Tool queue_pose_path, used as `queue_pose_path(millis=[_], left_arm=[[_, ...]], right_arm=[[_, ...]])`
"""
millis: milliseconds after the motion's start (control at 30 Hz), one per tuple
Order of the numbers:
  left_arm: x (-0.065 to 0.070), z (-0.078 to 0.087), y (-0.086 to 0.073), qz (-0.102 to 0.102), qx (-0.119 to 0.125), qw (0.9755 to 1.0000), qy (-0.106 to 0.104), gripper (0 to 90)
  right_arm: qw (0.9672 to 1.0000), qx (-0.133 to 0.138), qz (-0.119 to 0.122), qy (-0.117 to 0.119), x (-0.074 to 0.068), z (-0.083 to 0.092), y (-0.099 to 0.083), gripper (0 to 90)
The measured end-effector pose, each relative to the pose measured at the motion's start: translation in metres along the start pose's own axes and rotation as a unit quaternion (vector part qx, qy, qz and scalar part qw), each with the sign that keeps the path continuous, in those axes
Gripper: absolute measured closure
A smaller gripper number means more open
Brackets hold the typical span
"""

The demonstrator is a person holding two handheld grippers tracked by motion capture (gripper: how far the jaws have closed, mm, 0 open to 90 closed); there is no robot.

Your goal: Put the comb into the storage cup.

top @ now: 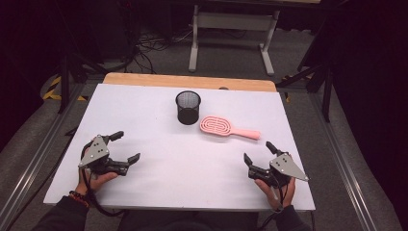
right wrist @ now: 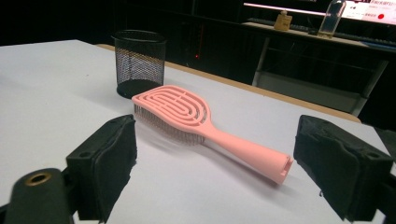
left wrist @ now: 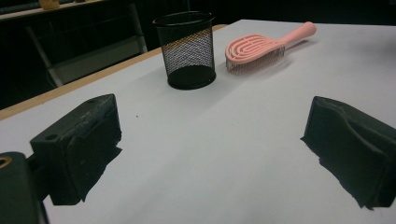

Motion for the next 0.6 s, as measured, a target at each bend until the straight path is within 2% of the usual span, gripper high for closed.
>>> queue_pose_path(millis=[133, 267, 400, 433, 500, 600], left_arm=[[0.001, 0.000, 0.001, -0.006, -0.002, 1.0000, 0.000, 5.0], [0.002, 0.000, 0.000, -0.007, -0.004, 1.0000, 0.001, 5.1], [0.002, 0.001, 0.000, -0.005, -0.002, 1.0000, -0.001, 5.1], [0.002, 0.000, 0.000, -0.007, -0.004, 1.0000, 0.000, 5.1], [0.003, 0.000, 0.000, -0.007, -0.003, 1.0000, 0.000, 5.1], [0.003, 0.000, 0.000, -0.008, -0.005, 1.0000, 0.000, 5.2]], right_arm=[[1.0000, -0.006, 0.000, -0.004, 0.002, -0.001, -0.001, 16.9], [0.9998, -0.009, -0.012, -0.010, 0.007, -0.003, 0.002, 21.0], [0.9998, -0.002, -0.009, -0.016, 0.013, -0.004, 0.008, 31.3], [0.9998, -0.002, -0.008, -0.017, 0.015, -0.005, 0.010, 37.3], [0.9998, -0.001, -0.015, -0.012, 0.018, -0.008, 0.012, 41.3], [0.9998, -0.004, -0.017, -0.009, 0.023, -0.011, 0.017, 53.5]])
Point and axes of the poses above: each handheld gripper's, and its own axes: z roughly backward along the jaws, y roughly out of its top, x roughly to its right, the point moved 1 cm from there along -z, roughly forward along the jaws, and after that the axes turned 2 degrees about -z, right-handed, at the moved point
